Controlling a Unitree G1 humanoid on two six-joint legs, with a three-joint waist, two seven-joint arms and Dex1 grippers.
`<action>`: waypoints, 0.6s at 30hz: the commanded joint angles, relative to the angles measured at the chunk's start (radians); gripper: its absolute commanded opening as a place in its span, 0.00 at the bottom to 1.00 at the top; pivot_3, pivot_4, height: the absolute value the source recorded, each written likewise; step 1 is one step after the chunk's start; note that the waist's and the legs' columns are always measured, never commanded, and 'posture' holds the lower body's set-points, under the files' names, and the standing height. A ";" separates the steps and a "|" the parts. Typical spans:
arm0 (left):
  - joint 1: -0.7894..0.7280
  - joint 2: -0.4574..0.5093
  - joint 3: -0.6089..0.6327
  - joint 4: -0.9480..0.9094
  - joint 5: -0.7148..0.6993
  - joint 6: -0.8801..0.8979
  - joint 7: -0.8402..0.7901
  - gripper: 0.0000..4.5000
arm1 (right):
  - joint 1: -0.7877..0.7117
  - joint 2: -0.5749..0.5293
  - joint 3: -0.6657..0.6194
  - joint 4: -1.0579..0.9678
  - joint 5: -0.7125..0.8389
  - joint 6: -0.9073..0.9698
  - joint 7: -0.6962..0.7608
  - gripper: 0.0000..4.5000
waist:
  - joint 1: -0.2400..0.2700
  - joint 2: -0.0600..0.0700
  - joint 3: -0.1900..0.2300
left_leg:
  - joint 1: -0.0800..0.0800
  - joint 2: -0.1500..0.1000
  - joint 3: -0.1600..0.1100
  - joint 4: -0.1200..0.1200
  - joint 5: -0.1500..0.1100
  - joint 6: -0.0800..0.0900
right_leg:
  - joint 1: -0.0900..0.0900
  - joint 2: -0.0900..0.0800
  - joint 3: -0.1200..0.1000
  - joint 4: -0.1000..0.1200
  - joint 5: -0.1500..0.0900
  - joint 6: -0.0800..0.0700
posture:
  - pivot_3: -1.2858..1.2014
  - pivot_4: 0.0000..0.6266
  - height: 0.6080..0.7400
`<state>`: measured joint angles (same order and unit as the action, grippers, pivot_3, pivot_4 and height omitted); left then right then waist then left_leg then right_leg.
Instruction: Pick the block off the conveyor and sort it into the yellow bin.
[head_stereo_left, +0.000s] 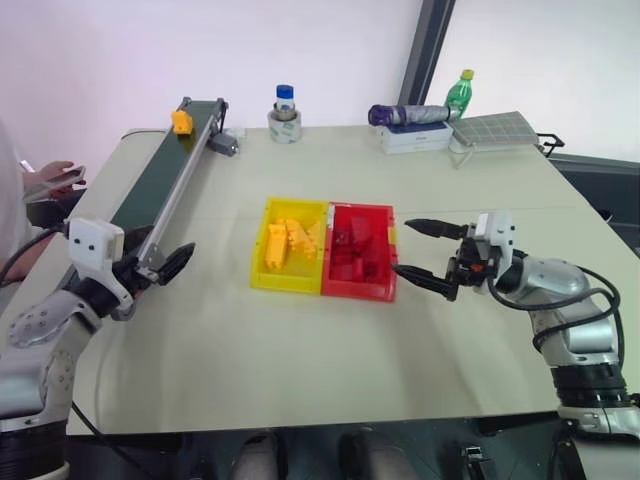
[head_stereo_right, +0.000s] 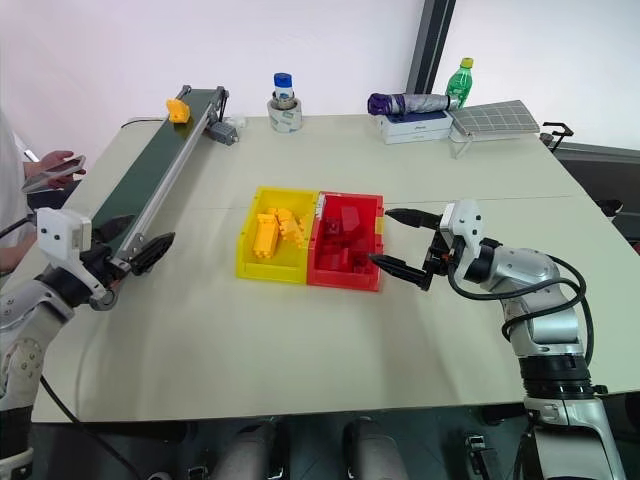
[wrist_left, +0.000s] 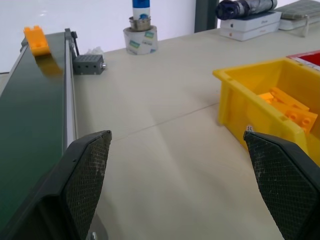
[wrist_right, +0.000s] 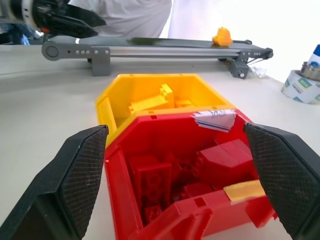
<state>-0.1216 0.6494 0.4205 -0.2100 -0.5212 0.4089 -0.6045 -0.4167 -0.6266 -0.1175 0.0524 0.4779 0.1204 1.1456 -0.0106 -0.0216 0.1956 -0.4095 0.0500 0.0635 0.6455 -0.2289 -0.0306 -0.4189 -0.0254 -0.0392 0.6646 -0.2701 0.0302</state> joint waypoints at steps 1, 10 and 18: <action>0.000 0.013 0.055 -0.041 -0.018 -0.012 0.011 0.99 | -0.027 -0.002 -0.001 0.012 -0.005 -0.012 0.001 1.00 | 0.000 0.000 0.000 | 0.000 0.000 0.000 0.000 0.000 0.000 | 0.000 0.000 0.000 0.000 0.000 0.000 | 0.52 0.24 1.00; -0.009 0.005 0.090 -0.017 -0.014 -0.017 0.070 0.99 | -0.046 0.000 0.006 0.037 -0.001 -0.012 0.010 1.00 | 0.000 0.000 0.000 | 0.000 0.000 0.000 0.000 0.000 0.000 | 0.000 0.000 0.000 0.000 0.000 0.000 | 0.52 0.24 1.00; -0.024 0.001 0.063 -0.016 -0.001 -0.028 0.088 0.99 | -0.055 0.002 0.009 0.050 -0.008 -0.023 0.015 1.00 | 0.000 0.000 0.000 | 0.000 0.000 0.000 0.000 0.000 0.000 | 0.000 0.000 0.000 0.000 0.000 0.000 | 0.52 0.24 1.00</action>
<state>-0.1328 0.6483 0.4647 -0.2087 -0.5299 0.4051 -0.5247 -0.4512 -0.6264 -0.1026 0.1136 0.4728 0.1193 1.1573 -0.0107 -0.0216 0.1956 -0.4095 0.0500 0.0637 0.6456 -0.2289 -0.0306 -0.4189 -0.0255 -0.0392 0.6646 -0.2701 0.0302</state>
